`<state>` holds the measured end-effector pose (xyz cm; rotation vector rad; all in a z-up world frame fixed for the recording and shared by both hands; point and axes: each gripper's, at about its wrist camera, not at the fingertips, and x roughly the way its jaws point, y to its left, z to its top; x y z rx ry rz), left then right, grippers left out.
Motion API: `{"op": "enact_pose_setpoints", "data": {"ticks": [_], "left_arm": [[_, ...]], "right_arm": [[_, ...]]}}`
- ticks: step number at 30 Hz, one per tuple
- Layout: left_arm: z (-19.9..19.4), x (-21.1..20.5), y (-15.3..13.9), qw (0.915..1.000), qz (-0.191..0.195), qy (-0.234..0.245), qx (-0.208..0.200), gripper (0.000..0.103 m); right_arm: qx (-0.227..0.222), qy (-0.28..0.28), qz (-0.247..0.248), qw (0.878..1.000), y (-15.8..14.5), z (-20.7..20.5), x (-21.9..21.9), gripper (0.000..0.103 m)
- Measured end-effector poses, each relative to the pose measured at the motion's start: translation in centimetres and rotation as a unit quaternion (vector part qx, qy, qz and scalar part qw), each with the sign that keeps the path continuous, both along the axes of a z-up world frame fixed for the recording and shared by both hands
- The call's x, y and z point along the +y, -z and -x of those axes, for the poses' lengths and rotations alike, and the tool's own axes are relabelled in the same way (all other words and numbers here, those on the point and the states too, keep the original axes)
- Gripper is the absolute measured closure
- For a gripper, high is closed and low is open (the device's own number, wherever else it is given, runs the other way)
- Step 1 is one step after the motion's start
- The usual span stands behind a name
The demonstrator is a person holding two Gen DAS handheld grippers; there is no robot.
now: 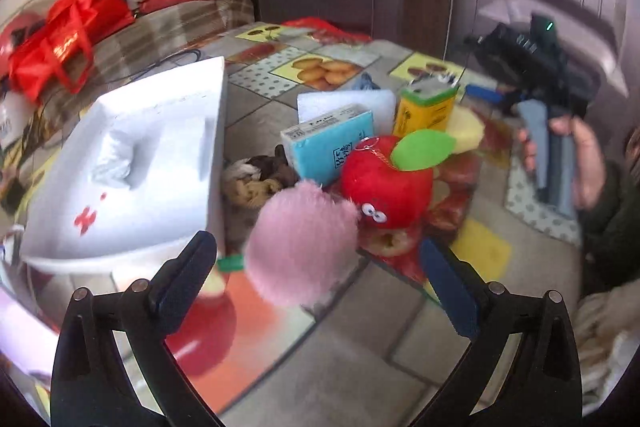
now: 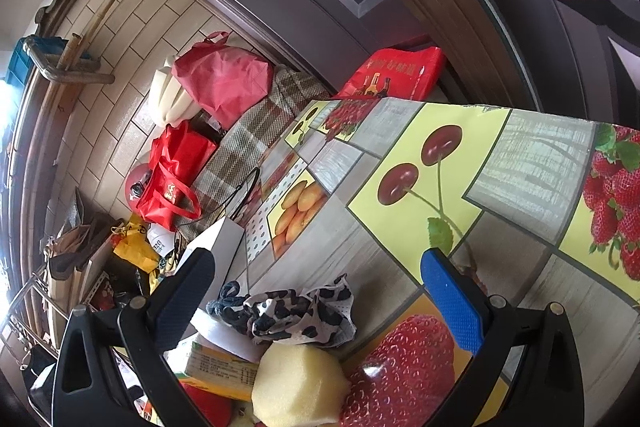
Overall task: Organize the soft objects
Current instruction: 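Grasp pink fluffy ball with left tool while right tool grasps yellow octagonal sponge, then carry both held items into the white box and open both tools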
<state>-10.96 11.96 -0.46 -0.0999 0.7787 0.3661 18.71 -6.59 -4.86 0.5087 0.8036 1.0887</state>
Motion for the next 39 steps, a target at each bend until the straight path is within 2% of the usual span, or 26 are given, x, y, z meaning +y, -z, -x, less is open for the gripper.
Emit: {"op": "enact_pose_setpoints", "data": {"ticks": [3, 4, 5, 8, 9, 10, 11, 13, 15, 19, 21, 23, 24, 25, 26, 29, 30, 33, 35, 39], "left_arm": [[-1.5, 0.7, 1.1, 0.9994, -0.007, -0.005, 0.032, 0.024], [-1.8, 0.8, 1.5, 0.9991, -0.002, -0.002, 0.041, 0.042], [-1.8, 1.0, 1.8, 0.9989, 0.001, -0.001, 0.046, 0.044], [-1.4, 1.0, 1.8, 0.9994, 0.004, 0.001, 0.035, 0.045], [-1.1, 1.1, 1.7, 0.9996, 0.008, 0.000, 0.027, 0.045], [-1.1, 1.3, 1.6, 0.9997, 0.011, 0.000, 0.022, 0.045], [-0.9, 1.5, 1.6, 0.9998, 0.014, -0.002, 0.015, 0.045], [-0.5, 1.7, 1.1, 0.9998, 0.021, -0.006, -0.002, 0.045], [0.3, 1.9, 0.2, 0.9992, 0.027, -0.008, -0.028, 0.045], [1.9, 2.1, -2.7, 0.9969, 0.014, -0.024, -0.073, 0.045], [2.7, 2.8, -4.3, 0.9943, 0.012, -0.039, -0.098, 0.045], [3.3, 4.1, -6.4, 0.9900, 0.008, -0.066, -0.125, 0.045], [3.5, 4.9, -7.7, 0.9867, 0.005, -0.081, -0.141, 0.045], [3.7, 5.3, -8.6, 0.9839, 0.002, -0.092, -0.154, 0.045], [4.0, 6.0, -9.8, 0.9795, -0.002, -0.106, -0.172, 0.045], [4.8, 7.3, -12.3, 0.9669, -0.022, -0.137, -0.214, 0.045], [5.0, 7.6, -12.8, 0.9622, -0.042, -0.157, -0.219, 0.045], [5.5, 9.1, -12.6, 0.9521, -0.062, -0.206, -0.217, 0.045], [5.5, 10.1, -12.2, 0.9495, -0.049, -0.220, -0.218, 0.045], [5.0, 10.9, -12.2, 0.9467, -0.064, -0.241, -0.204, 0.045]], "right_arm": [[-0.003, -0.001, -0.005, 1.000, -0.3, 0.2, -0.4, 0.000], [-0.007, -0.013, -0.006, 1.000, -0.6, 0.2, -0.4, 0.000], [-0.021, -0.038, -0.003, 0.999, -1.3, 0.5, -0.1, 0.000], [-0.143, -0.090, 0.059, 0.984, -4.6, 2.7, 0.6, 0.000], [-0.199, -0.115, 0.101, 0.968, -5.7, 4.1, 1.0, 0.000], [-0.228, -0.134, 0.129, 0.956, -6.0, 4.9, 1.3, 0.000], [-0.263, -0.165, 0.172, 0.935, -6.2, 6.3, 1.9, 0.000], [-0.300, -0.203, 0.222, 0.905, -5.7, 8.2, 2.5, 0.000], [-0.308, -0.229, 0.253, 0.888, -4.7, 9.3, 3.3, 0.000], [-0.283, -0.251, 0.286, 0.880, -2.4, 9.2, 5.4, 0.001], [-0.274, -0.265, 0.299, 0.875, -1.2, 9.1, 6.7, 0.007], [-0.271, -0.277, 0.316, 0.866, -0.2, 9.4, 7.8, 0.024], [-0.287, -0.267, 0.321, 0.862, -0.2, 9.6, 7.9, 0.026], [-0.291, -0.264, 0.324, 0.861, -0.3, 9.6, 7.8, 0.037], [-0.283, -0.266, 0.322, 0.863, -0.6, 9.5, 7.7, 0.040], [-0.280, -0.262, 0.310, 0.870, -1.9, 9.8, 6.0, 0.041], [-0.285, -0.260, 0.299, 0.873, -2.7, 10.0, 5.0, 0.041], [-0.300, -0.240, 0.257, 0.887, -5.7, 10.4, 2.7, 0.041], [-0.310, -0.227, 0.221, 0.897, -7.9, 10.6, 1.9, 0.041], [-0.338, -0.201, 0.132, 0.910, -13.1, 12.1, 2.0, 0.041]]}}
